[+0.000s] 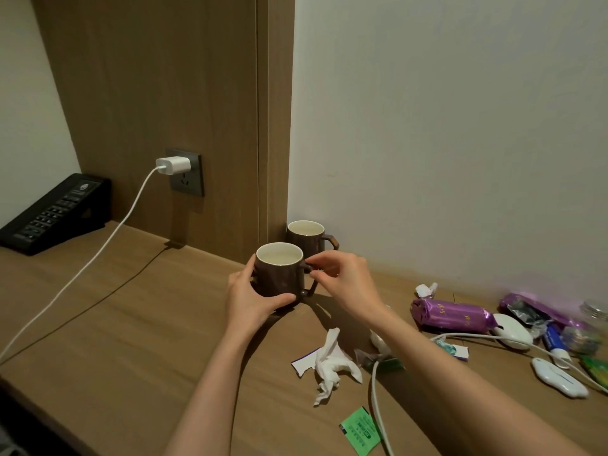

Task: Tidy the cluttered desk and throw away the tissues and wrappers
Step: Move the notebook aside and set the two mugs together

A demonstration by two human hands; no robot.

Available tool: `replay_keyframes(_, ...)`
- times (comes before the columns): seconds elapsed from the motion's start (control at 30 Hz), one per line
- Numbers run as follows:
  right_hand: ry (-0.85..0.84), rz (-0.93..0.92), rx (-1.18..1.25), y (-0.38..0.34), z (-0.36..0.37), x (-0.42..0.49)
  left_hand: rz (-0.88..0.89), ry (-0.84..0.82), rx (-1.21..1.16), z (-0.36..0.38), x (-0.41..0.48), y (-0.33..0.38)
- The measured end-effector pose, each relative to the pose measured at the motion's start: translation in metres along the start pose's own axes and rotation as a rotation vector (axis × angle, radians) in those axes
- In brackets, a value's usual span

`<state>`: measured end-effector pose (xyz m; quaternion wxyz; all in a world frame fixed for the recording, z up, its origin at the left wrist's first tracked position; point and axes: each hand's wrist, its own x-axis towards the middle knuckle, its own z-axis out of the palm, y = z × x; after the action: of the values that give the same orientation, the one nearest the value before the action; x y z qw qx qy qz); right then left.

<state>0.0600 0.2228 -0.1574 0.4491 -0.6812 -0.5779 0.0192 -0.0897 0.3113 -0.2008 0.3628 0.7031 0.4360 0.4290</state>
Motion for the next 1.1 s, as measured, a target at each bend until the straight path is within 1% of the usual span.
replay_keyframes(0.17,0.018,0.026,0.035,0.011,0.000,0.010,-0.022,0.076,-0.009,0.010,0.001,0.004)
replay_keyframes(0.27,0.021,0.033,0.052,0.014,0.003,0.015,-0.029,0.096,-0.032,0.013,0.004,0.006)
replay_keyframes(0.57,0.046,0.036,0.076,0.021,0.004,0.020,-0.019,0.118,0.005,0.019,0.007,0.005)
replay_keyframes(0.7,0.197,0.155,0.133,0.034,-0.002,0.030,-0.015,0.123,-0.005,0.021,0.008,0.004)
replay_keyframes(0.87,0.187,0.262,0.076,0.053,0.001,0.045,-0.010,0.125,-0.014,0.021,0.009,0.002)
replay_keyframes(1.1,0.267,0.296,0.150,0.068,0.010,0.056,-0.003,0.142,-0.008,0.021,0.008,0.005)
